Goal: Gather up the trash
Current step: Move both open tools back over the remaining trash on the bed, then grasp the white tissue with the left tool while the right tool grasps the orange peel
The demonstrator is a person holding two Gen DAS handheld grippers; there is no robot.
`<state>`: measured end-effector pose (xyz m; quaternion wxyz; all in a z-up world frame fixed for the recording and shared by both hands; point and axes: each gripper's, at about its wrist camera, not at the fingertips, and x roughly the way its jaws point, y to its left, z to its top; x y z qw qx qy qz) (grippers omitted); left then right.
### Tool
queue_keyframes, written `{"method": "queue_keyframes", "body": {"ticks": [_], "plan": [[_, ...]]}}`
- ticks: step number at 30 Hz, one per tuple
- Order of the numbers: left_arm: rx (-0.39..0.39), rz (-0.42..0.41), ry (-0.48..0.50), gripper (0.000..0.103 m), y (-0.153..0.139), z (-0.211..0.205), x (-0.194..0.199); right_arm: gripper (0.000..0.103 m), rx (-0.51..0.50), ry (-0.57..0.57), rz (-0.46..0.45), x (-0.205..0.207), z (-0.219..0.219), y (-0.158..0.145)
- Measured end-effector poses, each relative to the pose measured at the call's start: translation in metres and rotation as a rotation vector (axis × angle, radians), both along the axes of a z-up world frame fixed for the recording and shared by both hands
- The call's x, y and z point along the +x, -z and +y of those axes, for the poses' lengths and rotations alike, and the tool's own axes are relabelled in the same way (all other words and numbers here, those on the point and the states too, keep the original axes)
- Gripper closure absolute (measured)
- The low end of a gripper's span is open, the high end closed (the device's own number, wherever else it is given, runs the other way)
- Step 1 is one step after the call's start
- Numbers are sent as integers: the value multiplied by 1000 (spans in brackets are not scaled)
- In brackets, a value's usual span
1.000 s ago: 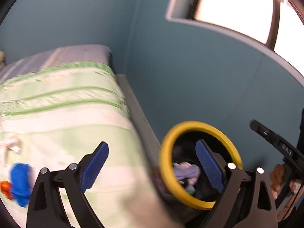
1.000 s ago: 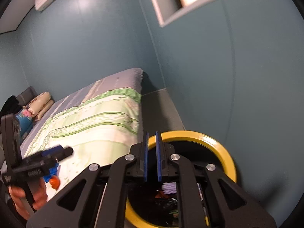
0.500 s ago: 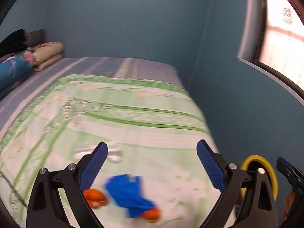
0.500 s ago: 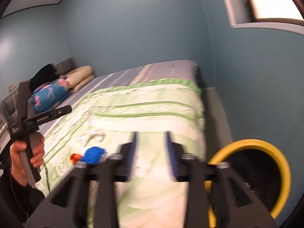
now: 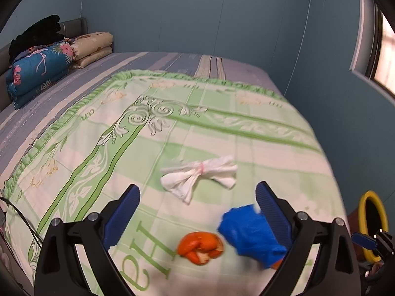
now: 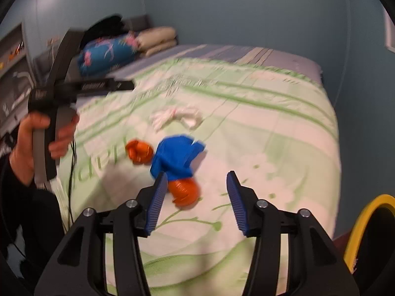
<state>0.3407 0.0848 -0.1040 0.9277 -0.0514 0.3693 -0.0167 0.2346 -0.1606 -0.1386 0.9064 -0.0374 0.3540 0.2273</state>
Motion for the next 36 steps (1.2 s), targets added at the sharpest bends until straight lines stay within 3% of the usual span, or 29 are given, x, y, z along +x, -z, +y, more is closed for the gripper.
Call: {"method": "queue_keyframes", "body": {"ticks": [11, 24, 30, 32, 34, 36], "plan": [[62, 101, 38, 12, 57, 5, 56, 48, -129, -54, 60, 28, 39, 57], [144, 161, 98, 14, 93, -14, 115, 49, -146, -77, 121, 51, 45, 82], [197, 206, 134, 38, 112, -33, 129, 59, -141, -100, 143, 51, 47, 87], [200, 223, 129, 57, 115, -33, 132, 65, -131, -102, 144, 51, 48, 87], [201, 234, 126, 66, 117, -31, 135, 67, -130, -101, 145, 51, 48, 87], [220, 239, 121, 82, 117, -31, 135, 70, -123, -102, 150, 50, 48, 87]]}}
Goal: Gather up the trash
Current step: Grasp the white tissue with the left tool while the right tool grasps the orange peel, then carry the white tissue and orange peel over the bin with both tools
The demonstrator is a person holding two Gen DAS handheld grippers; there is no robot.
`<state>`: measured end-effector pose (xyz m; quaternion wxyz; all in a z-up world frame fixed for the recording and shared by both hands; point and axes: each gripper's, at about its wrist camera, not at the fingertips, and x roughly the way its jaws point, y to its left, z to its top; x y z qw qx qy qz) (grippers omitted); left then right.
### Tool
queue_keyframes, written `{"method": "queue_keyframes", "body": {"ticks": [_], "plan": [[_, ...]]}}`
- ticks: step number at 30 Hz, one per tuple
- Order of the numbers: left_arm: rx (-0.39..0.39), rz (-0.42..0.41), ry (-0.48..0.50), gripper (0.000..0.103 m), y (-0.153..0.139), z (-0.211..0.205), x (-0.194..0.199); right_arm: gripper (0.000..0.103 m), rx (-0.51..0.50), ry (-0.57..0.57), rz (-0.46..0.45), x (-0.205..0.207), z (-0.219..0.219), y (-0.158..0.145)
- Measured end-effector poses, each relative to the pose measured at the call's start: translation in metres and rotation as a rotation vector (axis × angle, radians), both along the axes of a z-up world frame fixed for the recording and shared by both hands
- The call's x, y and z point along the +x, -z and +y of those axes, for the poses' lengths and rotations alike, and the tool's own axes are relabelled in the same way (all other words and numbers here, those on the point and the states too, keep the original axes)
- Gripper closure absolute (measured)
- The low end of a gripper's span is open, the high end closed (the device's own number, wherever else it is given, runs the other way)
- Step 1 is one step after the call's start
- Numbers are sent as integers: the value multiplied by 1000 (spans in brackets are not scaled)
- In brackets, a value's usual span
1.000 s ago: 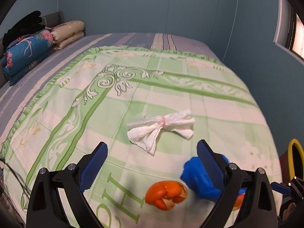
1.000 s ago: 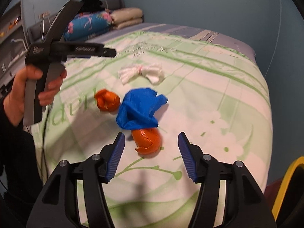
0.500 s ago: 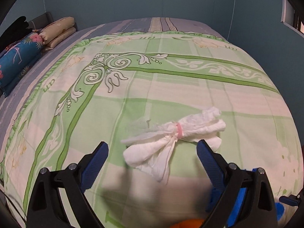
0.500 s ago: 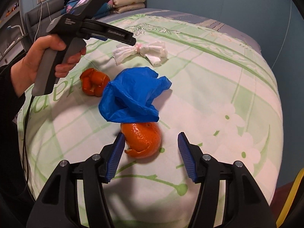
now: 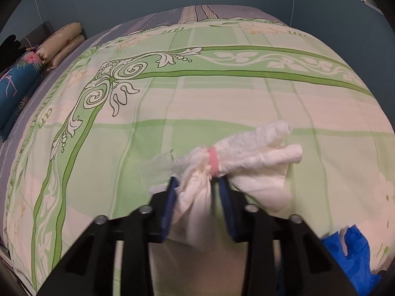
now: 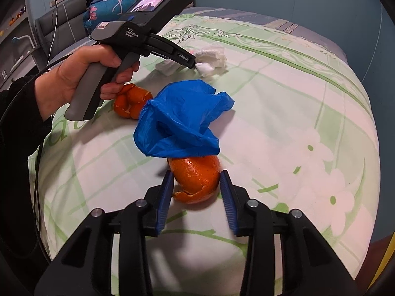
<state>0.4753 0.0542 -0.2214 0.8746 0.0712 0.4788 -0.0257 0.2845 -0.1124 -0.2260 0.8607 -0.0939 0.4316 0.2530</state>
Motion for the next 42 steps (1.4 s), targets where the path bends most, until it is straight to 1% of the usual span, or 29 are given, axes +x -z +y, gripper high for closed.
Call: {"method": "queue_keyframes", "body": {"ticks": [2, 5, 7, 11, 13, 17, 21, 29, 32, 34, 36, 38, 42], "plan": [[-15, 2, -9, 87, -2, 4, 0, 71, 14, 8, 7, 1, -2, 0], [-38, 3, -24, 90, -6, 11, -2, 73, 25, 15, 23, 1, -4, -3], [-36, -5, -37, 90, -10, 16, -5, 73, 34, 22, 28, 1, -8, -7], [-86, -33, -59, 91, -26, 27, -14, 73, 62, 29, 35, -5, -16, -17], [-86, -53, -70, 91, -36, 33, -21, 73, 74, 37, 33, -9, -21, -24], [-118, -68, -92, 91, -50, 43, -35, 74, 83, 63, 3, -17, -30, -37], [-172, -97, -104, 91, -67, 50, -54, 74, 99, 95, -25, -24, -43, -50], [-209, -160, -112, 91, -97, 49, -95, 73, 125, 139, -63, -41, -66, -70], [-217, -195, -124, 91, -111, 43, -117, 73, 147, 162, -79, -50, -78, -78], [-208, -227, -128, 91, -124, 36, -136, 73, 163, 177, -93, -56, -87, -84], [-218, -272, -108, 91, -142, 24, -159, 73, 178, 190, -106, -64, -96, -91], [-204, -309, -95, 91, -158, 11, -175, 73, 198, 209, -122, -72, -109, -99], [-192, -403, -30, 91, -197, -27, -215, 73, 228, 251, -162, -88, -133, -115]]}}
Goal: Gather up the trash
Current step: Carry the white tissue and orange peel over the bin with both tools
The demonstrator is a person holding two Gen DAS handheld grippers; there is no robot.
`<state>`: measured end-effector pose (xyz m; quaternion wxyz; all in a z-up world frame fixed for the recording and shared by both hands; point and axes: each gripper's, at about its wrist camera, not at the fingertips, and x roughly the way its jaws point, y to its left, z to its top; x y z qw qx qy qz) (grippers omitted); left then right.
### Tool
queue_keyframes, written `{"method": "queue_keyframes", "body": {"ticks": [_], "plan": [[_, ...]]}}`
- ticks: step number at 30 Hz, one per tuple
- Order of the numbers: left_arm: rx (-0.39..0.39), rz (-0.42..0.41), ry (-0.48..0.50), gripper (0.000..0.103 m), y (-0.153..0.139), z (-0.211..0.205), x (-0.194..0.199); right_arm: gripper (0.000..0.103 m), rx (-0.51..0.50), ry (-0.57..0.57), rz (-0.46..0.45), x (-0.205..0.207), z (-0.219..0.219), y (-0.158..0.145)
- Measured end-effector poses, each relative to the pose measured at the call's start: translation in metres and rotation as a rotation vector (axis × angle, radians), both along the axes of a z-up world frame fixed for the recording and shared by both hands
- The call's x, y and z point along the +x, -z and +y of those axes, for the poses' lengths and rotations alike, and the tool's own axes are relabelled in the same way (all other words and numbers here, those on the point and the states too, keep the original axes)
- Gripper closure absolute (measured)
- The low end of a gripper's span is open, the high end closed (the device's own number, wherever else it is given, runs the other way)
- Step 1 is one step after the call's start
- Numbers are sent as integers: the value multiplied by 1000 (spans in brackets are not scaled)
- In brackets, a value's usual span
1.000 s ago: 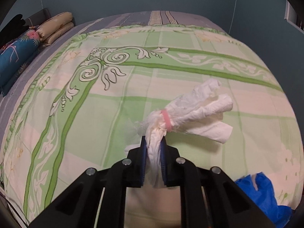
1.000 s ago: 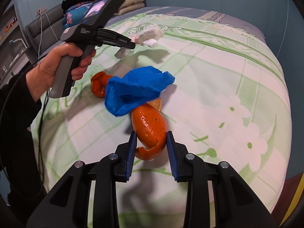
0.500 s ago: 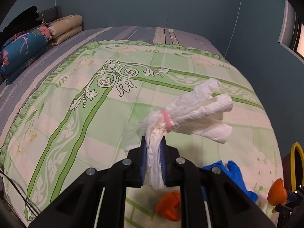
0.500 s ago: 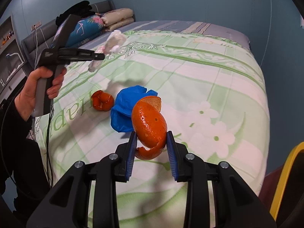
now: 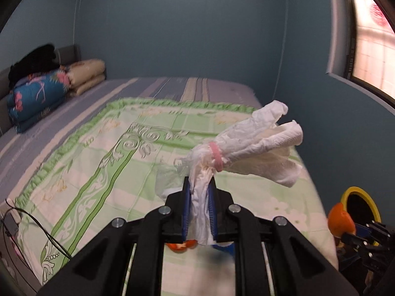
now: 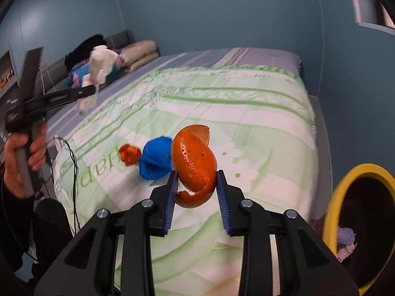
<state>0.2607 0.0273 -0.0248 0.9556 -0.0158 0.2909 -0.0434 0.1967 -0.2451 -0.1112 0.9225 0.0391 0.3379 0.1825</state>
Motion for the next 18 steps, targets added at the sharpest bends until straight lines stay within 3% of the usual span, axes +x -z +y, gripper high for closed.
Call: {"method": "queue_keyframes", "body": {"ticks": [8, 18], "plan": [[24, -117, 135, 91, -43, -75, -48, 73, 42, 140, -108, -27, -59, -33], [16, -201, 277, 91, -62, -149, -80, 73, 56, 311, -208, -61, -128, -54]]}}
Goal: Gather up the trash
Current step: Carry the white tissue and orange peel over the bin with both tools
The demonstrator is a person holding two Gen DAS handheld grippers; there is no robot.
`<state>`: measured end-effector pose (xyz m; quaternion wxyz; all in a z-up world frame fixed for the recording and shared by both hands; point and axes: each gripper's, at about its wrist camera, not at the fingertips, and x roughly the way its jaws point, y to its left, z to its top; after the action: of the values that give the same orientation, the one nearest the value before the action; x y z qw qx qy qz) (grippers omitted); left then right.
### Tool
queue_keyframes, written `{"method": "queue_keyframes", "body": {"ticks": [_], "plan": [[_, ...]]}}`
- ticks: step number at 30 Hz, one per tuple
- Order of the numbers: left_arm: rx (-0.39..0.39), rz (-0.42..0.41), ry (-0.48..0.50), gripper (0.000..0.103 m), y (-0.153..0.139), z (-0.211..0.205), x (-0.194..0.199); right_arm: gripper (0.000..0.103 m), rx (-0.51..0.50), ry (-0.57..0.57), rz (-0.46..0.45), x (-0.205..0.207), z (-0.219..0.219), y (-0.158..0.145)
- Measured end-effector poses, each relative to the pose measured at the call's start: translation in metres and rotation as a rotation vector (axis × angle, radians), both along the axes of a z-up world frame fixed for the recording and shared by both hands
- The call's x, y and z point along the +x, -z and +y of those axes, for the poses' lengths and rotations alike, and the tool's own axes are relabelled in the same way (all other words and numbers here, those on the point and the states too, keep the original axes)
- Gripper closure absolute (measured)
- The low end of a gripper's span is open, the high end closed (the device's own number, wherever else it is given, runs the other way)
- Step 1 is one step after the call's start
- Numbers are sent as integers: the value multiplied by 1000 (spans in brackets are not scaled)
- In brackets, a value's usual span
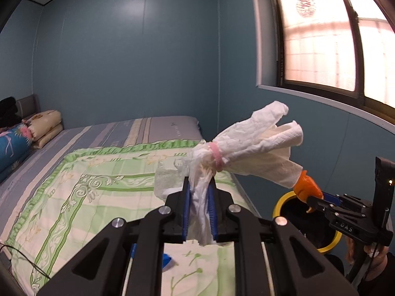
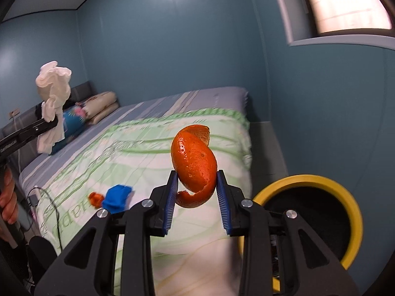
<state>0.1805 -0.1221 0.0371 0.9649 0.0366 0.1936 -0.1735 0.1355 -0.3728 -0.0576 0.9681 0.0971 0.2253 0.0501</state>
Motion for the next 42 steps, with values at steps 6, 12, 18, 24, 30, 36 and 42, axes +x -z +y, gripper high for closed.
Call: {"method": "queue_keyframes", "body": {"ticks": [6, 12, 18, 24, 30, 36, 42], "plan": [[0, -14, 89, 91, -4, -38, -3, 73, 18, 101, -25, -19, -42, -2], [2, -11, 170, 91, -2, -76, -2, 73, 28, 171, -31, -31, -69, 1], [-4, 4, 232, 91, -1, -111, -5, 73, 28, 231, -51, -47, -90, -1], [-2, 22, 276, 91, 5, -139, -5, 73, 42, 275, -56, -54, -103, 1], [8, 65, 310, 91, 15, -163, 2, 73, 59, 308, -48, -52, -108, 8], [11, 97, 336, 91, 29, -190, 8, 73, 82, 344, -32, -53, -117, 15], [41, 130, 377, 90, 57, -221, 17, 73, 98, 397, 6, -48, -129, 26]]}}
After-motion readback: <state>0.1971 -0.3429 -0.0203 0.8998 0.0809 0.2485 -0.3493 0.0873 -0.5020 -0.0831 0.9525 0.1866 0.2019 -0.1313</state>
